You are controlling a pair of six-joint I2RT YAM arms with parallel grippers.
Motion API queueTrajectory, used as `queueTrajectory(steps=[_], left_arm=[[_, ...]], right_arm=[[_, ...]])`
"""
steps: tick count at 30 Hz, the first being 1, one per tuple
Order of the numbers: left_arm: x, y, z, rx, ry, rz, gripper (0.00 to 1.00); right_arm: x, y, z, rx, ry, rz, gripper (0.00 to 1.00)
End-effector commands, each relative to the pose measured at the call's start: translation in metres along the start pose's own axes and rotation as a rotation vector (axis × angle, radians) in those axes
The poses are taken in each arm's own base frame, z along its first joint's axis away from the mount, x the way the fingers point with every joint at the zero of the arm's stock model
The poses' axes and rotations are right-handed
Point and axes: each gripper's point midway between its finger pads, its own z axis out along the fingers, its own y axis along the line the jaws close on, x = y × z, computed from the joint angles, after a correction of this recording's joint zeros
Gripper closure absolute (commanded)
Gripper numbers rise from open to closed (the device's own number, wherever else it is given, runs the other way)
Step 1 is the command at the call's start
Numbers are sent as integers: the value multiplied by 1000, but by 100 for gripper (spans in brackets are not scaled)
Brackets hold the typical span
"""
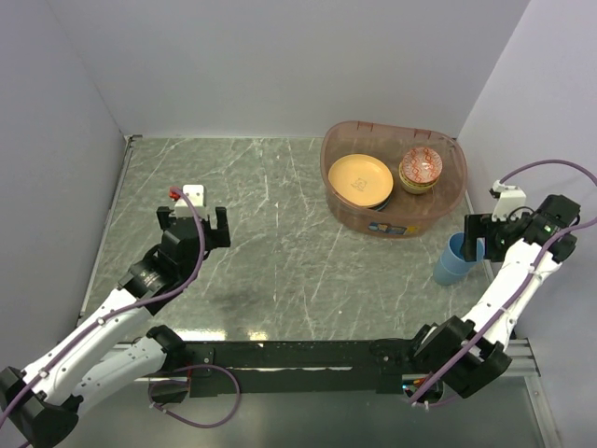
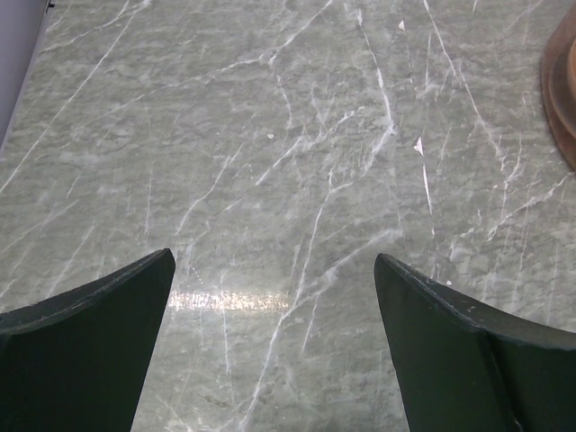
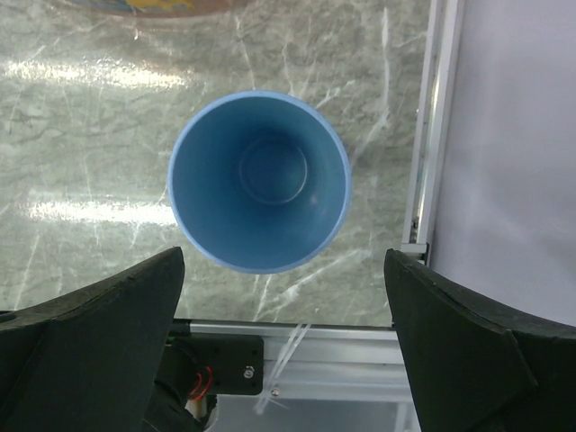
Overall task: Place the mixed dishes into the plastic bin
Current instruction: Move the cup to the center of the board.
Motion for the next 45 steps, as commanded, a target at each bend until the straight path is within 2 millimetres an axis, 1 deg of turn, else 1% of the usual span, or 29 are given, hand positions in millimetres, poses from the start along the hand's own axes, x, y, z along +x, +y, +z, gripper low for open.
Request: queueTrajectory(steps=[1, 6, 7, 8, 12, 13, 15, 16, 18, 19, 21, 22, 24, 25, 26, 27, 28, 29, 31, 36, 37, 38, 45], left_arm=[[-3, -3, 3, 5, -5, -10, 1], [-1, -3, 4, -1, 2, -5, 1], [-1, -3, 4, -1, 1, -6, 1], [-1, -3, 4, -1, 1, -6, 1], [1, -3, 6, -5, 9, 0, 1], [1, -3, 6, -5, 11, 0, 1], [1, -3, 6, -7, 10, 0, 1], [1, -3, 6, -7, 11, 1, 1], [1, -3, 6, -7, 11, 2, 1], [1, -3, 6, -7, 11, 0, 1], [1, -3, 6, -8, 11, 0, 1], [1, -2, 6, -10, 11, 0, 1], [1, -3, 6, -8, 10, -1, 1], [0, -2, 6, -9, 8, 0, 1], [1, -3, 6, -8, 10, 1, 1], [1, -3, 6, -8, 10, 2, 1], [1, -3, 6, -8, 11, 2, 1], [1, -2, 6, -10, 11, 1, 1], [1, -2, 6, -11, 10, 3, 1], [-1, -2, 6, -10, 6, -2, 1], [0, -2, 6, -10, 7, -1, 1], [-1, -2, 5, -9, 6, 0, 1], [-1, -2, 5, -9, 2, -3, 1]], right_arm=[[1, -5, 5, -2, 1, 0, 1], [-1, -21, 12, 49, 12, 14, 4], [-2, -24, 13, 59, 11, 23, 8], [-2, -27, 15, 65, 12, 25, 8], [-5, -40, 25, 101, 3, 33, 17], [-4, -42, 30, 96, 6, 38, 23], [-4, -44, 37, 88, 6, 49, 31], [-3, -44, 41, 79, 11, 61, 38], [-1, -43, 48, 60, 12, 76, 47], [1, -43, 53, 47, 21, 89, 56], [3, -40, 56, 27, 29, 99, 63], [4, -40, 57, 20, 34, 98, 70], [3, -40, 55, 21, 32, 92, 77], [2, -39, 54, 23, 28, 83, 83], [1, -39, 52, 23, 25, 78, 87], [-2, -39, 49, 24, 19, 74, 90], [-5, -39, 45, 31, 6, 66, 96], [-7, -38, 43, 34, -1, 63, 98], [-17, -38, 31, 48, -28, 50, 100], [-40, -36, 4, 66, -81, 18, 100], [-41, -35, 2, 61, -80, 18, 100], [-46, -34, -2, 56, -93, 11, 100], [-46, -24, -6, 7, -85, 9, 100]])
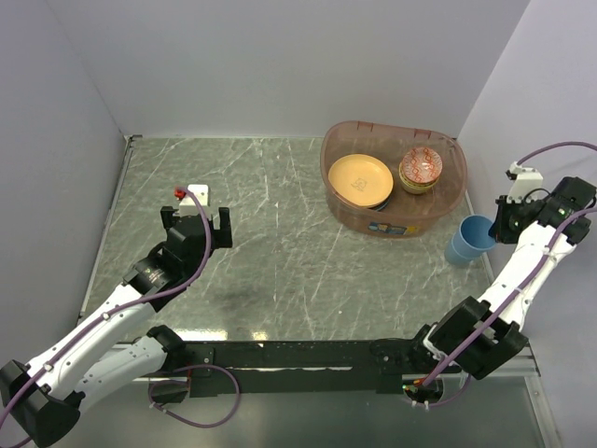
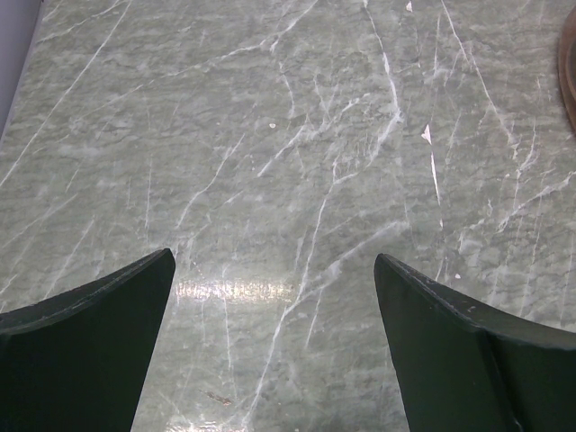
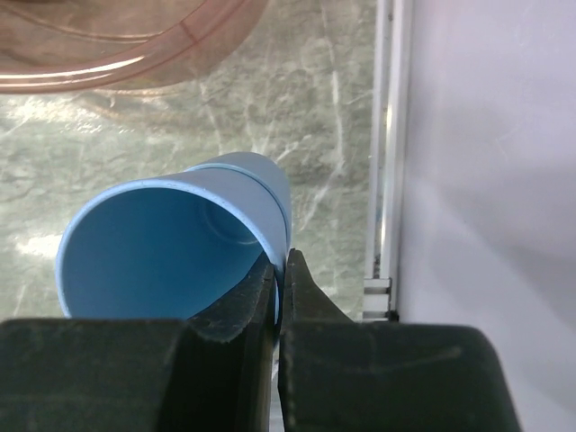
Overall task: Place the mixed dishes into the plastic bin
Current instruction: Move the cup to the center of the board.
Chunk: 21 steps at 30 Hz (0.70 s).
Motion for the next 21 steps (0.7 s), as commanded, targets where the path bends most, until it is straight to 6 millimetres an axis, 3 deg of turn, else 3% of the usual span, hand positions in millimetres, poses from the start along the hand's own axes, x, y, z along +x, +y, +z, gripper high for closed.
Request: queueTrajectory(steps=[1, 7, 11, 15, 16, 21], left_arm=[[-10, 0, -2, 3, -30, -27, 1], [-11, -6, -3, 39, -29, -28, 1], [-17, -29, -12, 198, -54, -38, 1], [-23, -62, -30, 426, -91, -25, 1], [-18, -74, -36, 505, -81, -16, 1], [-11, -92, -42, 611, -58, 16, 1]], right_arm=[[-4, 11, -10, -42, -19, -6, 100], [29, 54, 19, -278, 54, 21, 100], [42, 90, 32, -414, 72, 27, 100], [44, 132, 34, -547, 78, -36, 100], [43, 136, 35, -554, 73, -41, 100], [24, 147, 36, -537, 33, -85, 100]])
